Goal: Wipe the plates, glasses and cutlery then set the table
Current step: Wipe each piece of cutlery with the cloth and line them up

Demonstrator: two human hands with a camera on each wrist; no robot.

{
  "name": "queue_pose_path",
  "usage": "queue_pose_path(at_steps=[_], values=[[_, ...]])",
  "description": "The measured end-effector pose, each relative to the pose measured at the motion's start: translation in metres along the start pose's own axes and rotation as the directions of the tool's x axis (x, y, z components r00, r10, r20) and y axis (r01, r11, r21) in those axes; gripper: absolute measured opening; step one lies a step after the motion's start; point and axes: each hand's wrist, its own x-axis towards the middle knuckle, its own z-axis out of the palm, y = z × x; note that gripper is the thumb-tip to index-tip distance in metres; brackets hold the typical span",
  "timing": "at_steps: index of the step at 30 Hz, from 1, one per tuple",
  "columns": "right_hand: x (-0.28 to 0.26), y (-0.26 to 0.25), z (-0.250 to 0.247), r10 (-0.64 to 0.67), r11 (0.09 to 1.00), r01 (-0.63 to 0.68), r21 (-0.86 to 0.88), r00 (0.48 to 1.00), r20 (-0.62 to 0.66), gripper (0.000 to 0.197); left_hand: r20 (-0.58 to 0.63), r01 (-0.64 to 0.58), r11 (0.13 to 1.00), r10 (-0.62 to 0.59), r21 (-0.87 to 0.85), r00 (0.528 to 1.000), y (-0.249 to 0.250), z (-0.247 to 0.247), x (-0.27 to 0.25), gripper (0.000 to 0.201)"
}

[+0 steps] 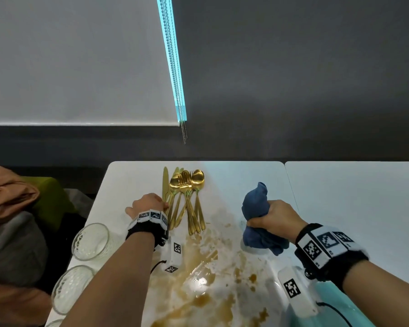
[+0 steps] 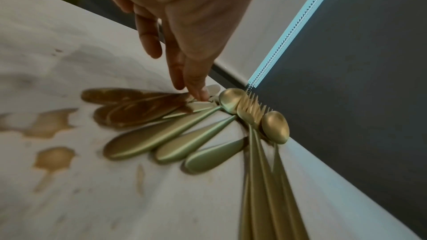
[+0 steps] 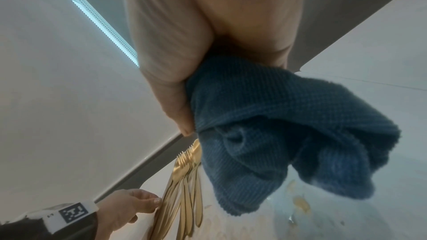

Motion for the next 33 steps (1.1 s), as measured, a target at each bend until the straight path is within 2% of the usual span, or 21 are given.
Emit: queue_pose_path(at_steps=[8, 12, 15, 18, 20, 22, 25, 28, 33], values=[[-0.032, 0.002, 0.008, 0.022, 0.999, -0.022, 0.027, 1.000, 0.002, 0.015, -0.018, -0.057, 0.995, 0.055, -0.076, 0.998, -0.015, -0.013, -0.052, 0.022], [-0.054, 0.007, 0.021, 0.040, 0.999, -0.040, 0.023, 0.999, -0.017, 0.023, 0.087, -0.120, 0.992, 0.122, -0.027, 0.989, -0.031, -0.008, -0.101, 0.023], [-0.074, 0.013, 0.032, 0.049, 0.999, -0.049, 0.000, 0.999, -0.014, 0.026, 0.199, -0.210, 0.971, 0.184, 0.119, 0.963, -0.048, 0.005, -0.140, 0.025], [-0.097, 0.020, 0.043, 0.026, 1.000, -0.026, 0.000, 1.000, -0.004, 0.024, 0.252, -0.279, 0.922, 0.212, 0.269, 0.944, -0.069, 0.024, -0.174, 0.021], [-0.112, 0.025, 0.049, 0.019, 1.000, -0.019, -0.011, 1.000, -0.002, 0.023, 0.242, -0.294, 0.887, 0.216, 0.356, 0.946, -0.084, 0.032, -0.192, 0.007], [-0.123, 0.029, 0.054, 0.024, 1.000, -0.024, 0.002, 1.000, -0.002, 0.022, 0.240, -0.314, 0.849, 0.229, 0.425, 0.943, -0.098, 0.036, -0.206, 0.016], [-0.137, 0.034, 0.060, 0.032, 0.999, -0.032, 0.008, 0.999, -0.006, 0.020, 0.218, -0.355, 0.765, 0.281, 0.537, 0.935, -0.116, 0.041, -0.221, 0.010], [-0.149, 0.040, 0.062, 0.035, 0.999, -0.035, 0.017, 0.999, -0.019, 0.020, 0.228, -0.375, 0.675, 0.300, 0.635, 0.926, -0.126, 0.044, -0.231, 0.022], [-0.161, 0.054, 0.064, 0.067, 0.997, -0.066, 0.035, 0.997, -0.032, 0.025, 0.234, -0.400, 0.599, 0.338, 0.693, 0.912, -0.132, 0.050, -0.229, 0.023]])
